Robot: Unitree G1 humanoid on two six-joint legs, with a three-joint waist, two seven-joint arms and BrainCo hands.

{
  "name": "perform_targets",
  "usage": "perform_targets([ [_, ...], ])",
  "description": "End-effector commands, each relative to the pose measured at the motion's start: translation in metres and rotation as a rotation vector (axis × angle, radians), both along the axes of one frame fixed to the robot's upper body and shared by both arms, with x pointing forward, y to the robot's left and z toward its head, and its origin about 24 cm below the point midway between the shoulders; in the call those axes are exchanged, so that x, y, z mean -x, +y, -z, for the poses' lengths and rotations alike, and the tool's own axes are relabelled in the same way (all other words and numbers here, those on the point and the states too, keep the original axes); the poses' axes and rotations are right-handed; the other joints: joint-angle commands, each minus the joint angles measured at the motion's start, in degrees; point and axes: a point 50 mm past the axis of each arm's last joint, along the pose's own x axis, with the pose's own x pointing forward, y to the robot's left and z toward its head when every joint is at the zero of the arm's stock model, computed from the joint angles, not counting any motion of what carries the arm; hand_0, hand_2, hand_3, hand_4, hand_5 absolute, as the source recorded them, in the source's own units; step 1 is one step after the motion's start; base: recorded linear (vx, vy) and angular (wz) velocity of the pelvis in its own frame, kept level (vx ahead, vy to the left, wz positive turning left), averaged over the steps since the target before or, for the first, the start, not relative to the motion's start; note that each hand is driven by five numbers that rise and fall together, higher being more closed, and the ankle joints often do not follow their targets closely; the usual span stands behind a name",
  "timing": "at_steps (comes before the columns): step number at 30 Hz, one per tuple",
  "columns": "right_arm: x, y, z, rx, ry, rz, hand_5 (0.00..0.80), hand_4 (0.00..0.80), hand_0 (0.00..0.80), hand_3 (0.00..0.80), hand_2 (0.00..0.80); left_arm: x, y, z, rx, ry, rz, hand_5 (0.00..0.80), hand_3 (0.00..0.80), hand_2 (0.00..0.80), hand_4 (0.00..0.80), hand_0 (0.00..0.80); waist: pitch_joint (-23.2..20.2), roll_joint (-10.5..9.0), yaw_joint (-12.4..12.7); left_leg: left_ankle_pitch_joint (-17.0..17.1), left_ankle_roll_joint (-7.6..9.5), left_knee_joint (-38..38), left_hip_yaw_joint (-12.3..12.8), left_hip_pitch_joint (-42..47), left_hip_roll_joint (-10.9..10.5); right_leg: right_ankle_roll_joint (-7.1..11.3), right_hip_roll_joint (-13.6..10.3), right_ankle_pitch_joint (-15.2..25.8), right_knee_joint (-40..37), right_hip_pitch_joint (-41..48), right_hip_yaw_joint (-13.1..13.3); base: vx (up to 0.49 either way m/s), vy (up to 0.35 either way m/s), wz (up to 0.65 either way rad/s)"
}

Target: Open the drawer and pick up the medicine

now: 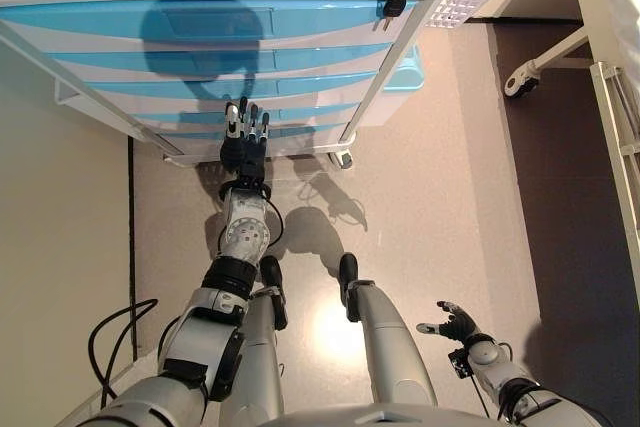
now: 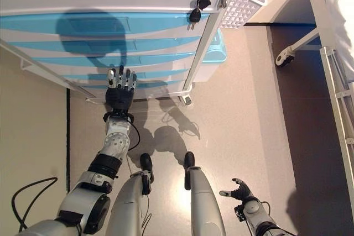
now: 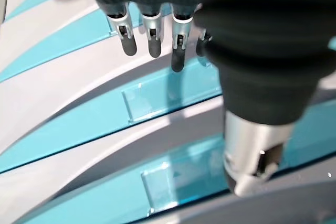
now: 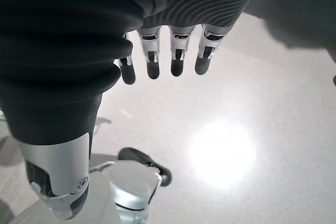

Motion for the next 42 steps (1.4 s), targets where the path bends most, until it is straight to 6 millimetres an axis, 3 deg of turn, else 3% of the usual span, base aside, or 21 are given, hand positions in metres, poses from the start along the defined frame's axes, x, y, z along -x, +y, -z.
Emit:
perform_targets([
  [1, 0.008, -0.021, -0.002, 0.087, 0.023, -0.003, 0.0, 0.0, 0.0, 0.0, 0.0, 0.001, 0.0, -0.006, 0.032, -0.038, -0.019, 0.0, 0.0, 0.0, 0.0, 0.0, 0.31, 1.6, 0.3, -5.01, 1.07, -0.85, -0.41, 2.26, -2.2, 0.43, 0.28, 6.07, -2.7, -0.93, -2.9, 0.0, 0.0, 0.0],
  [5, 0.006, -0.02, -0.003, 0.085, 0.015, -0.005, 0.0, 0.0, 0.0, 0.0, 0.0, 0.008, -0.002, 0.011, 0.036, 0.006, -0.007, 0.0, 0.0, 0.0, 0.0, 0.0, 0.92, 1.55, 0.77, -4.82, 1.08, -1.26, -0.29, 2.76, -2.3, 0.35, 0.2, 6.24, -2.85, -0.63, -2.88, 0.0, 0.0, -0.01],
  [11, 0.006, -0.021, -0.003, 0.089, 0.013, -0.003, 0.0, 0.0, 0.0, 0.0, 0.0, 0.006, 0.002, 0.008, 0.022, 0.008, -0.019, 0.0, 0.0, 0.0, 0.0, 0.0, 1.31, 1.46, 0.86, -4.5, 1.06, -1.84, -0.24, 3.03, -2.33, 0.45, 0.14, 6.75, -3.64, -0.26, -3.04, 0.0, 0.0, -0.01],
  [36, 0.008, -0.033, -0.007, 0.112, 0.041, -0.058, 0.0, 0.0, 0.0, 0.0, 0.0, -0.028, 0.034, -0.108, -0.157, -0.279, -0.131, 0.0, 0.0, 0.0, 0.0, 0.0, -0.76, 1.09, -1.49, -4.31, 0.93, -3.47, 0.56, 2.17, -1.9, 1.39, 1.12, 8.73, -6.73, -1.21, -1.48, 0.003, 0.009, -0.03],
  [42, 0.007, -0.033, -0.007, 0.113, 0.046, -0.071, 0.0, 0.0, 0.0, 0.0, 0.0, -0.03, 0.035, -0.12, -0.167, -0.308, -0.137, 0.0, 0.0, 0.0, 0.0, 0.0, -1.03, 1.18, -1.64, -4.35, 0.95, -3.42, 0.64, 1.9, -1.79, 1.51, 1.21, 8.88, -6.93, -1.37, -1.33, 0.002, 0.003, -0.02],
])
